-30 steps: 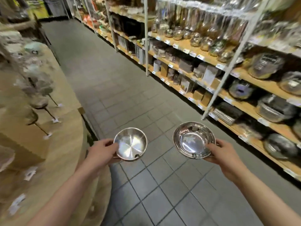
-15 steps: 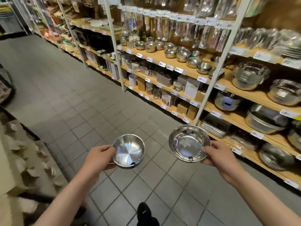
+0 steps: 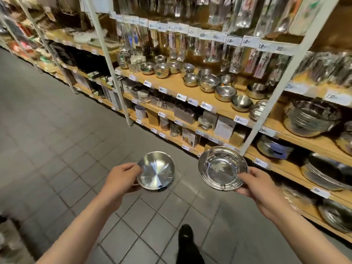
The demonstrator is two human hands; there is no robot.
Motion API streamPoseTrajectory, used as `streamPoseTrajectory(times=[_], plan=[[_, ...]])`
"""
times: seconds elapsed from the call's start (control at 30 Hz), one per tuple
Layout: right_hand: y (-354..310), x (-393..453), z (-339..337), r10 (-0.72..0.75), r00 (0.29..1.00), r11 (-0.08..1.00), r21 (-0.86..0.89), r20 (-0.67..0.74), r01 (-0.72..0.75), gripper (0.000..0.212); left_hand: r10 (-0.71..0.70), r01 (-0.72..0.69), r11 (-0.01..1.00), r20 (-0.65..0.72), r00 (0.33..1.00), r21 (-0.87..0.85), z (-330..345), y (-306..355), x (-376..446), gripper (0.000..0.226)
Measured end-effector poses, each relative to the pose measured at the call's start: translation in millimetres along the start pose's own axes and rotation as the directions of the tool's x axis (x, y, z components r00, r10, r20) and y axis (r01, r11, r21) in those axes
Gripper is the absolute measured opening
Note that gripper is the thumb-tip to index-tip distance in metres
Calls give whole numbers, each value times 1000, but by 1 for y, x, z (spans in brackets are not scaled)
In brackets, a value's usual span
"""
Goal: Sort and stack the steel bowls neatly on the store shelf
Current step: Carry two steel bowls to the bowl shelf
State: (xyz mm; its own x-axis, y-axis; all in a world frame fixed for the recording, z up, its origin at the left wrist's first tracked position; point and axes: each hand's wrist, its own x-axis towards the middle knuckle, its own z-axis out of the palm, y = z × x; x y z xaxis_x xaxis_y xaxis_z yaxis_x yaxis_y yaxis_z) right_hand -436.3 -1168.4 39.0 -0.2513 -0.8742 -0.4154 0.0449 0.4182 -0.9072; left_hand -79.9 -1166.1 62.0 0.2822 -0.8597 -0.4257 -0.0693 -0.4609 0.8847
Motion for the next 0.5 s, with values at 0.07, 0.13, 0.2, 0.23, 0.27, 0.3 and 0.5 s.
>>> streamPoseTrajectory(times=[0.07,0.13,0.2,0.23,0.27,0.3,0.5], plan=[[-12,44,19,-6,1000,1000,2,-4,6,13,2,-2,1000,-6,1000,-8,5,18,46,17],[-27,89,39,-10,1000,1000,0,-4,10,8,12,-12,1000,-14,1000,6,10,36,92,17],[-48,134,59,-14,1000,1000,6,7,14,10,17,-17,999,-20,1000,28,13,59,137,18],[-59,155,68,-12,1000,1000,10,8,12,12,14,-13,999,-22,1000,43,13,70,158,18],[-70,174,76,-9,1000,1000,17,8,8,13,13,-12,998,-22,1000,55,13,82,177,18],[-82,192,86,-5,1000,1000,26,9,4,12,17,-16,998,-18,1000,61,13,94,195,18],[-145,291,137,-14,999,1000,-16,49,14,13,-9,9,1000,-30,1000,0,21,151,304,18]])
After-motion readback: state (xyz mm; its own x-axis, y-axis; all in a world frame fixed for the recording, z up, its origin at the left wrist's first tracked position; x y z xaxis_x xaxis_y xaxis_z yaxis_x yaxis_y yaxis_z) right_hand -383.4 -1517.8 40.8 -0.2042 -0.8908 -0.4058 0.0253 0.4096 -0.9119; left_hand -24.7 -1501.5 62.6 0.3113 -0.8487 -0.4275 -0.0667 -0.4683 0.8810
